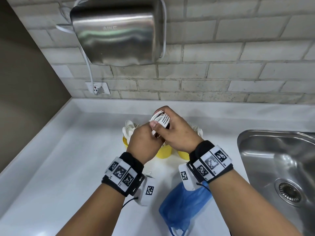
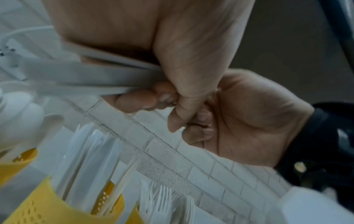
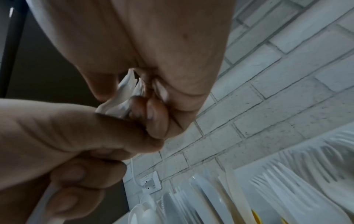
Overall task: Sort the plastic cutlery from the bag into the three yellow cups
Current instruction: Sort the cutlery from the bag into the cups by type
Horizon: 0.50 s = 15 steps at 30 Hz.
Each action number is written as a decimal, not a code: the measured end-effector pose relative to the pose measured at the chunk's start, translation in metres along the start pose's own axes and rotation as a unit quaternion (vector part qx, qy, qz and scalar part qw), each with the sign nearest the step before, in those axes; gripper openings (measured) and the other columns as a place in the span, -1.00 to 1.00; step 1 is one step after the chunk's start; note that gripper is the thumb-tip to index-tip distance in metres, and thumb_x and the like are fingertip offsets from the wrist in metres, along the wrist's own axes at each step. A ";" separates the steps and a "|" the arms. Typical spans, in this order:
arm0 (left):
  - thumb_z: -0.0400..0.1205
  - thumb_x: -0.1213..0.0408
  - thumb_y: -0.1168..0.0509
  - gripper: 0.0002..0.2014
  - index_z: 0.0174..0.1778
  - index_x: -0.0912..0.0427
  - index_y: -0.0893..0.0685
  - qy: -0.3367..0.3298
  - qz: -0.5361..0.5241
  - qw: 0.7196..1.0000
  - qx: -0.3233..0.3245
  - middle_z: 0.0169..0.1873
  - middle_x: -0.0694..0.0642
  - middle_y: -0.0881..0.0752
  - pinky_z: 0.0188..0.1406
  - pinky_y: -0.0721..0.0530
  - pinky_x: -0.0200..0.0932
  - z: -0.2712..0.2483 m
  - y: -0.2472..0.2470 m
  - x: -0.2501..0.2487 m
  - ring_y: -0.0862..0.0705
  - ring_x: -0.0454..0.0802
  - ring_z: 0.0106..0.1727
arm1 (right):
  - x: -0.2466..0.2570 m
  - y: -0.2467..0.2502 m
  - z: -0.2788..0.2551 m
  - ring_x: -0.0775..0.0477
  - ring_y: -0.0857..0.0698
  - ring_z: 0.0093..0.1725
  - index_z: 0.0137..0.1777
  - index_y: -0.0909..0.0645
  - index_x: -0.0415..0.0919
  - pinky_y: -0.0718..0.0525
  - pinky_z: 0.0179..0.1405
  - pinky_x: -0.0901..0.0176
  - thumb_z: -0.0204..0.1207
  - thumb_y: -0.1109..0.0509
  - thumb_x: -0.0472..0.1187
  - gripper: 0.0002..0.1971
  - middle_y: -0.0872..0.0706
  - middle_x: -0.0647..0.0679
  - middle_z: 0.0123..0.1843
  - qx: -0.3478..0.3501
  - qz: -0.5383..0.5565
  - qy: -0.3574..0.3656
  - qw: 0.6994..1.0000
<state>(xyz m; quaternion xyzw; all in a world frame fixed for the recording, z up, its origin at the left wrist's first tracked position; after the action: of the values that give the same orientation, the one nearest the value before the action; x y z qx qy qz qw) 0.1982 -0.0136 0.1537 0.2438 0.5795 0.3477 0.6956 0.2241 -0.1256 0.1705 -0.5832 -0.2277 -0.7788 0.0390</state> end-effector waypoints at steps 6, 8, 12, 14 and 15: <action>0.53 0.19 -0.37 -0.82 0.02 0.11 -0.68 -0.041 0.045 0.998 0.035 -0.26 0.07 -0.81 -0.23 -0.59 -0.07 0.001 -0.008 -0.012 -0.74 0.13 -0.19 | -0.004 0.018 -0.002 0.14 -0.58 -0.57 -0.24 -0.71 -0.18 -0.50 -0.48 0.35 0.51 -0.62 0.01 -0.72 -0.66 0.09 -0.52 -0.157 0.032 -0.048 0.986; 0.52 0.07 -0.42 -0.78 -0.01 0.07 -0.64 -0.051 0.027 0.997 0.042 -0.27 -0.02 -0.79 -0.23 -0.63 -0.06 0.000 -0.006 -0.014 -0.73 0.03 -0.20 | -0.006 0.026 -0.002 0.10 -0.58 -0.50 -0.32 -0.68 -0.19 -0.53 -0.40 0.31 0.46 -0.58 -0.17 -0.81 -0.65 0.07 -0.50 -0.203 0.035 -0.052 0.977; 0.57 -0.09 -0.48 -0.69 -0.18 0.08 -0.64 -0.038 -0.034 0.994 0.092 -0.41 -0.04 -0.69 -0.33 -0.55 -0.14 -0.001 -0.002 -0.003 -0.62 -0.17 -0.38 | -0.015 0.039 -0.001 -0.05 -0.58 -0.44 -0.32 -0.62 -0.08 -0.53 -0.37 0.14 0.35 -0.51 -0.10 -0.86 -0.61 0.06 -0.47 -0.241 0.074 -0.063 0.966; 0.61 -0.07 -0.47 -0.72 -0.15 0.09 -0.70 -0.036 -0.089 0.988 0.124 -0.39 -0.03 -0.71 -0.32 -0.55 -0.18 -0.002 -0.001 -0.002 -0.60 -0.21 -0.40 | -0.017 0.039 -0.001 -0.17 -0.63 -0.49 -0.19 -0.64 -0.03 -0.55 -0.46 0.13 0.40 -0.54 -0.12 -0.89 -0.66 -0.04 -0.42 -0.214 0.087 -0.074 0.970; 0.63 -0.06 -0.46 -0.74 -0.11 0.08 -0.73 -0.038 -0.114 0.984 0.135 -0.33 -0.03 -0.75 -0.26 -0.59 -0.19 -0.001 -0.001 -0.001 -0.65 -0.21 -0.34 | -0.016 0.040 -0.001 -0.21 -0.63 -0.53 -0.11 -0.65 -0.08 -0.56 -0.55 0.14 0.45 -0.55 -0.19 -0.88 -0.66 -0.11 -0.40 -0.203 0.100 -0.074 0.971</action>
<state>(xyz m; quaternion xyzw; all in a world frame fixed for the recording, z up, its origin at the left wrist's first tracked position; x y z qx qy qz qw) 0.1969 -0.0153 0.1535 0.2814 0.6181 0.1752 0.7128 0.2412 -0.1652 0.1673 -0.6548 -0.0076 -0.7555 -0.0194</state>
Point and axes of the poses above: each hand's wrist, its own z-axis towards the middle knuckle, its own y-axis out of the back of the hand, x = y × z, the point moved 6 cm from there along z, towards the middle knuckle
